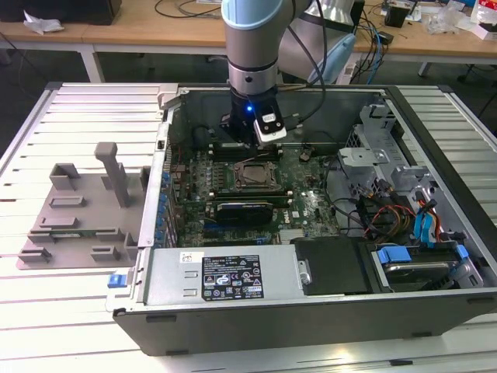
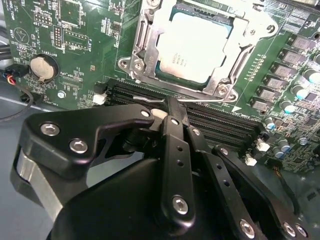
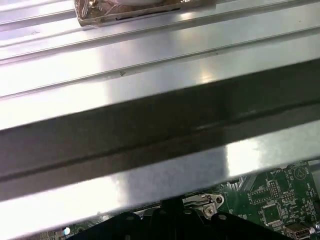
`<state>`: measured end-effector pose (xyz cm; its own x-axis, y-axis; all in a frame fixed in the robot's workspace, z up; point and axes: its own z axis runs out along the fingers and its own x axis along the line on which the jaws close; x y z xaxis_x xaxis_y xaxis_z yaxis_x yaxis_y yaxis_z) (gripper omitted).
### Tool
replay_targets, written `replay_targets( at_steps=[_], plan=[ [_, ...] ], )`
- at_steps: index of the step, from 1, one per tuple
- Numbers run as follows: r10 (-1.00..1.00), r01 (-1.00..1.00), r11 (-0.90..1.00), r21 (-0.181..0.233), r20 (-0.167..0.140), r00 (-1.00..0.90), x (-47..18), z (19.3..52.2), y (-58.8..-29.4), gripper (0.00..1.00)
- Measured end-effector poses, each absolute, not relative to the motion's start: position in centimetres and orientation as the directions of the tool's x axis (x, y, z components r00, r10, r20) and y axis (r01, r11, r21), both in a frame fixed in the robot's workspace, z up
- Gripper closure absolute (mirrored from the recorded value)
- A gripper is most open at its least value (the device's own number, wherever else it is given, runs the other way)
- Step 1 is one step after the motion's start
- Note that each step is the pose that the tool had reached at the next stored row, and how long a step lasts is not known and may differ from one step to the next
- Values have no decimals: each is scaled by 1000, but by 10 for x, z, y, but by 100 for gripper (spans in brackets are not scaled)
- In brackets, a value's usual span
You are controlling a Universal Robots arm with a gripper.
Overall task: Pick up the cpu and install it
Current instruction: 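Install the first cpu locking lever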
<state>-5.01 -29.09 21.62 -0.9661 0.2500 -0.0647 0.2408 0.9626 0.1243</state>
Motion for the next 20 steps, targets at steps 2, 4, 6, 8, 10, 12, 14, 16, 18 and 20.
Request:
replay_targets(
  at_steps=[2,4,6,8,10,12,14,16,18,20],
  plan=[
    [251,242,963,119,-66,-966,-50,214,-291,89],
    [251,242,964,109,-69,-966,-49,212,-291,89],
    [250,243,965,97,-72,-965,-48,209,-291,89],
    [251,244,965,93,-73,-965,-47,209,-290,89],
    [251,245,965,90,-74,-965,-46,209,-287,89],
    [255,248,965,87,-74,-964,-46,209,-285,89],
    [282,276,957,84,-75,-956,-45,208,-284,89],
    [301,295,952,83,-76,-951,-45,208,-284,89],
    [312,306,949,81,-76,-947,-45,208,-283,89],
    [322,316,946,78,-77,-944,-45,208,-282,89]
  ],
)
